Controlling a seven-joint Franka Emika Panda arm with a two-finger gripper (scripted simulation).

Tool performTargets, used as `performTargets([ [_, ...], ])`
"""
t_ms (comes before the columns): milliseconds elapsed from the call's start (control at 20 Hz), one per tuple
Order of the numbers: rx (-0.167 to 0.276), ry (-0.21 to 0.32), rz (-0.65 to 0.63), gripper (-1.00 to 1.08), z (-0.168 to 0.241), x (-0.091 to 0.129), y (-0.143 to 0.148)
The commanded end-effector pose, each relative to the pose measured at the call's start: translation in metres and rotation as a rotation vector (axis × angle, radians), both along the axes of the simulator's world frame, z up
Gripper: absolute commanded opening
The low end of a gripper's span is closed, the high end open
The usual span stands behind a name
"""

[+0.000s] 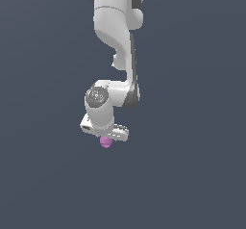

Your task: Pick up the object and move it to a goal position.

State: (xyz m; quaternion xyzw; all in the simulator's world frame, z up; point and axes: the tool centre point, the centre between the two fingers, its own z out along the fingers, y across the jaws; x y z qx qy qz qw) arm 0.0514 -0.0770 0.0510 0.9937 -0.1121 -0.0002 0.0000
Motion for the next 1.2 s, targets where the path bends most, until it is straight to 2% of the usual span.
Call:
performTargets([
  [0, 0.0, 0.0, 0.0, -1.0, 0.0, 0.0, 0.0],
  [600, 0.0, 0.0, 0.0, -1.0, 0.007, -0.003, 0.002],
  [1150, 0.0, 0.0, 0.0, -1.0, 0.059, -0.029, 0.02],
])
